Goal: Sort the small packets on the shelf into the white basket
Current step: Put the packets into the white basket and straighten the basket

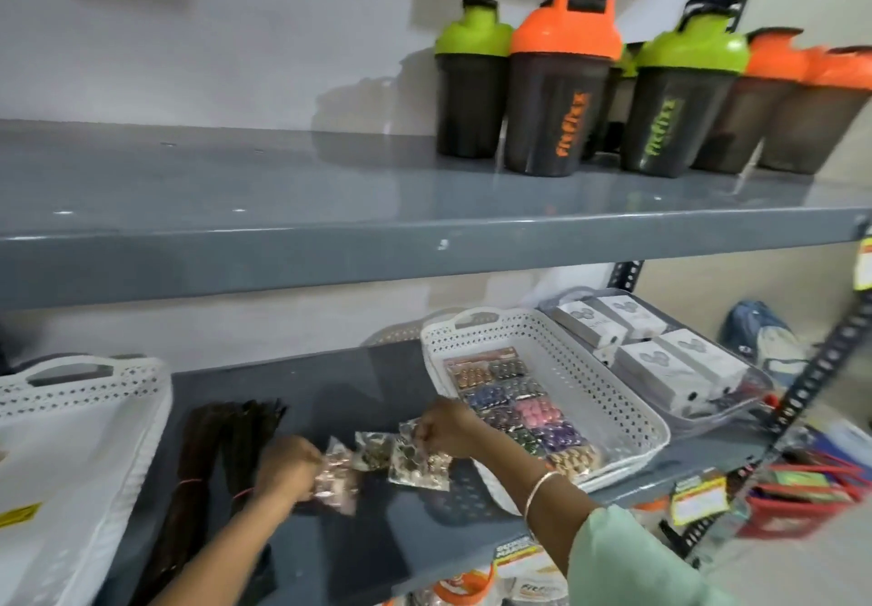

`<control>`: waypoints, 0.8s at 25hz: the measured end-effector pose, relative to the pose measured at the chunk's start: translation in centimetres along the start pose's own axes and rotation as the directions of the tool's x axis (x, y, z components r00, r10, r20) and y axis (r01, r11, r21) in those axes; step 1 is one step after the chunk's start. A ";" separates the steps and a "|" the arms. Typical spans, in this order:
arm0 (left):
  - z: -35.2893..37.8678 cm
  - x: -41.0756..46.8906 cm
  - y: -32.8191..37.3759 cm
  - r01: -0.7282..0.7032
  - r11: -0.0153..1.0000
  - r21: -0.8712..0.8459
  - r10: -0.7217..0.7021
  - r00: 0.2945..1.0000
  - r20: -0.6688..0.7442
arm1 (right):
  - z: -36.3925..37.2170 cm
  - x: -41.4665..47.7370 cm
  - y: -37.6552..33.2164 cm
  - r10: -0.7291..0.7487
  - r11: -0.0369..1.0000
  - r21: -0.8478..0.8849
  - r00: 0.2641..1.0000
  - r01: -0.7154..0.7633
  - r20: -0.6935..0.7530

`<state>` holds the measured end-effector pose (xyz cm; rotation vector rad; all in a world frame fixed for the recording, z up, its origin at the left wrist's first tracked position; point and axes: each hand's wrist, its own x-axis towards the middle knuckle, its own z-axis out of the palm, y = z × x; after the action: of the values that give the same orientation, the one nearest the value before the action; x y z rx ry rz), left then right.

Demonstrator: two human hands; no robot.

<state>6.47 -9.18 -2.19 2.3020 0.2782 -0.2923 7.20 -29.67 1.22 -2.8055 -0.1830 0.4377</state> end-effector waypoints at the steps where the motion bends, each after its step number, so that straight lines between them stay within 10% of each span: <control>1: -1.8 0.0 0.3 -0.036 0.993 0.110 0.039 0.999 -0.023 | -1.2 -0.1 0.2 -0.016 0.999 0.044 1.000 0.016 -0.014; 6: -3.6 0.1 7.3 -0.329 0.937 0.114 0.331 0.944 0.007 | -9.4 -1.9 5.8 -0.036 0.980 0.182 0.978 0.074 -0.204; 11: 6.6 0.6 17.2 -0.588 0.799 0.123 0.526 0.784 0.330 | -10.3 -2.1 14.5 0.077 0.996 0.039 0.995 -0.075 -0.059; 20: 17.5 3.9 18.5 -0.521 0.774 0.360 0.418 0.847 0.328 | -4.9 0.0 19.6 0.164 0.986 -0.008 0.986 -0.164 -0.038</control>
<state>13.35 -34.04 -2.33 2.6459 -0.5473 -0.3859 10.28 -49.61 -0.33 -2.8483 0.0542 0.4224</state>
